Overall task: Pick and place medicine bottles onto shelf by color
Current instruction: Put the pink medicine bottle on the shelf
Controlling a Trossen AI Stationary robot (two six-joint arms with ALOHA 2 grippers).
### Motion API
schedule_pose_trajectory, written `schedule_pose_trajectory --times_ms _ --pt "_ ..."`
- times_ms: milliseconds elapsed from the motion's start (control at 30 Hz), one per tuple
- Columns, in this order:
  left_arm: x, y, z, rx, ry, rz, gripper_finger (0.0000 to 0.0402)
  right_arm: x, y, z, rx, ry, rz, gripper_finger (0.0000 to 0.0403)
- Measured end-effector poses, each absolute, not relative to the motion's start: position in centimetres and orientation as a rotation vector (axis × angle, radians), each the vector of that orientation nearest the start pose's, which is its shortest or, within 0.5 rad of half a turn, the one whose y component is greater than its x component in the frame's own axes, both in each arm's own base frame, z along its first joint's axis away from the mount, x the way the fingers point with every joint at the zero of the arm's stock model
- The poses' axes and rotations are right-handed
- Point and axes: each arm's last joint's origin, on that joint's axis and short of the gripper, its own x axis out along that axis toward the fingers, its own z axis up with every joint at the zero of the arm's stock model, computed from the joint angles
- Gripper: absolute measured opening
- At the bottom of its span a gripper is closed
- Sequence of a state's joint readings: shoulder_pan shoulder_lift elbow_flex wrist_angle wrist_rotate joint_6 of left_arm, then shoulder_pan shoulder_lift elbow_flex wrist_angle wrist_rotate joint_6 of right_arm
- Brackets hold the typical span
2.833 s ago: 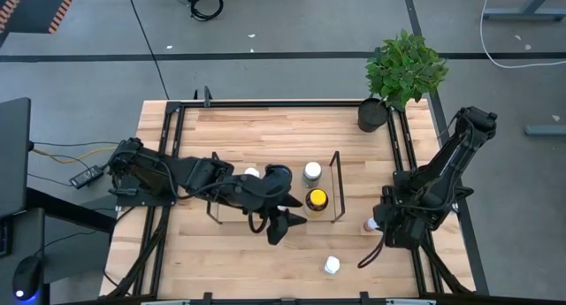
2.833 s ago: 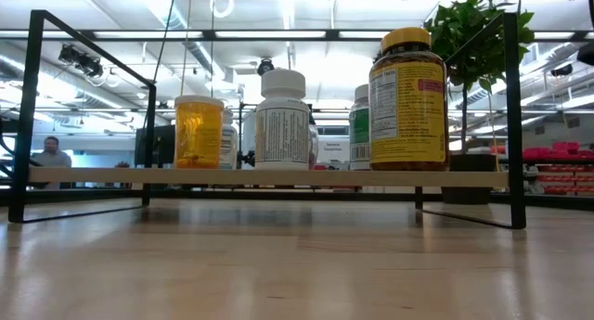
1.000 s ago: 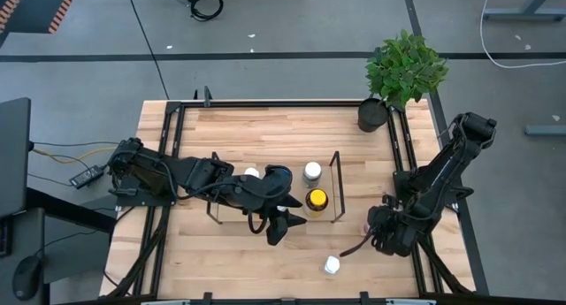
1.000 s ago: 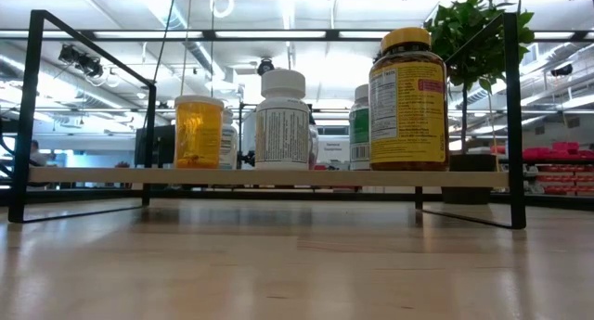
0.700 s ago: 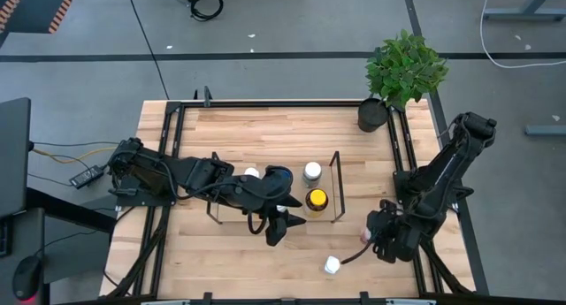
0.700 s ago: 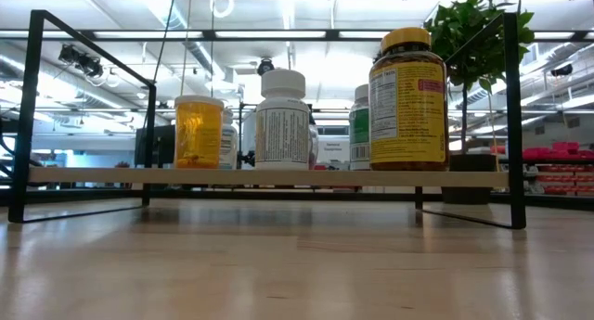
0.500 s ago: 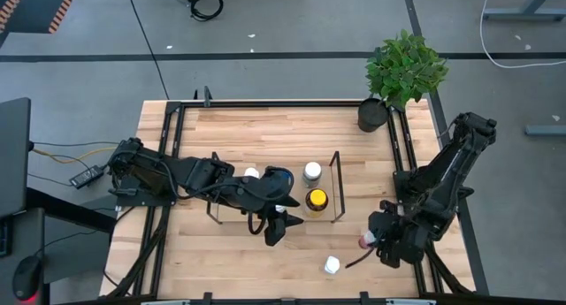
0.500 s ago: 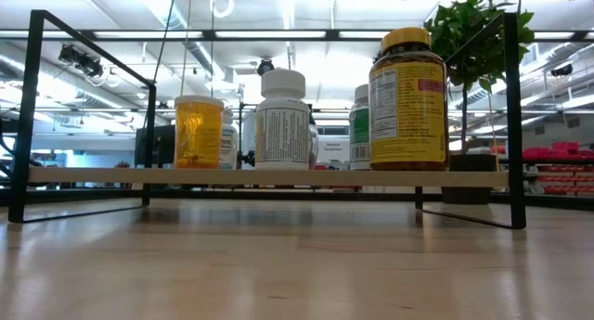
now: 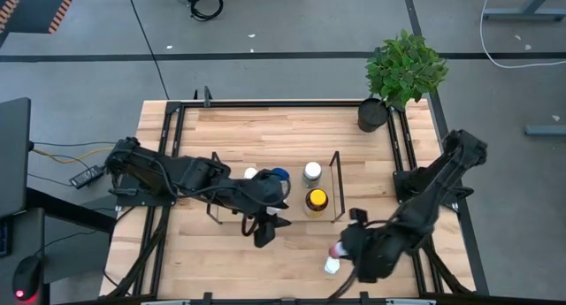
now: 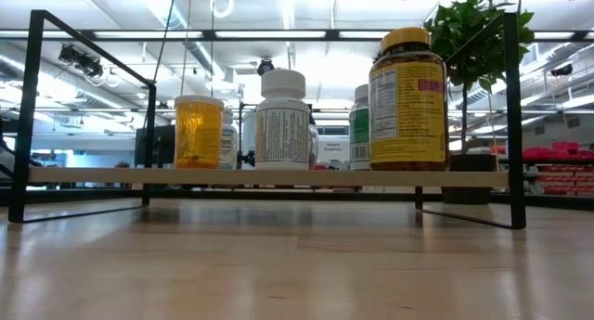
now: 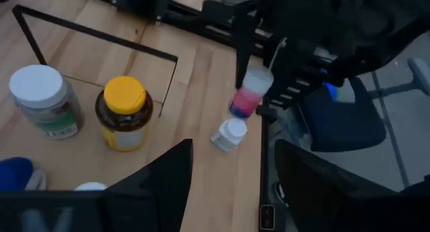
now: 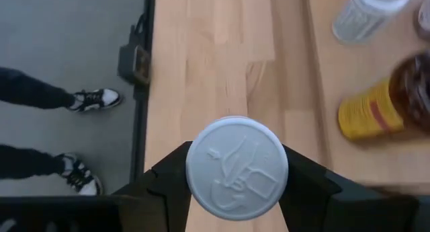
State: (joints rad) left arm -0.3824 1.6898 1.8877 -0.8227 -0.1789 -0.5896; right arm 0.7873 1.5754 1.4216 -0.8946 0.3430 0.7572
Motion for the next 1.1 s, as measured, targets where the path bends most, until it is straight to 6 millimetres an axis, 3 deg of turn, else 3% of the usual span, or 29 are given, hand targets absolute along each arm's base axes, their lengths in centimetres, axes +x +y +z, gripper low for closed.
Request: schedule_pose_trajectory --times_ms 167,500,867,1100 --pt "31.7 -12.3 42.8 -0.369 0.639 -0.025 0.0198 27.0 22.5 30.2 0.132 0.962 -0.002 0.0184" --pt "30.4 -11.9 43.8 -0.344 0.625 -0.039 0.0183 32.2 22.9 26.5 0.19 0.982 -0.047 0.0184" --pt "30.3 -12.0 43.8 -0.34 0.625 -0.044 0.0177 34.6 23.3 21.8 0.182 1.073 -0.059 0.0184" --pt "30.3 -12.0 43.8 -0.341 0.624 -0.044 0.0177 35.6 22.8 19.9 0.166 1.11 -0.09 0.0185"
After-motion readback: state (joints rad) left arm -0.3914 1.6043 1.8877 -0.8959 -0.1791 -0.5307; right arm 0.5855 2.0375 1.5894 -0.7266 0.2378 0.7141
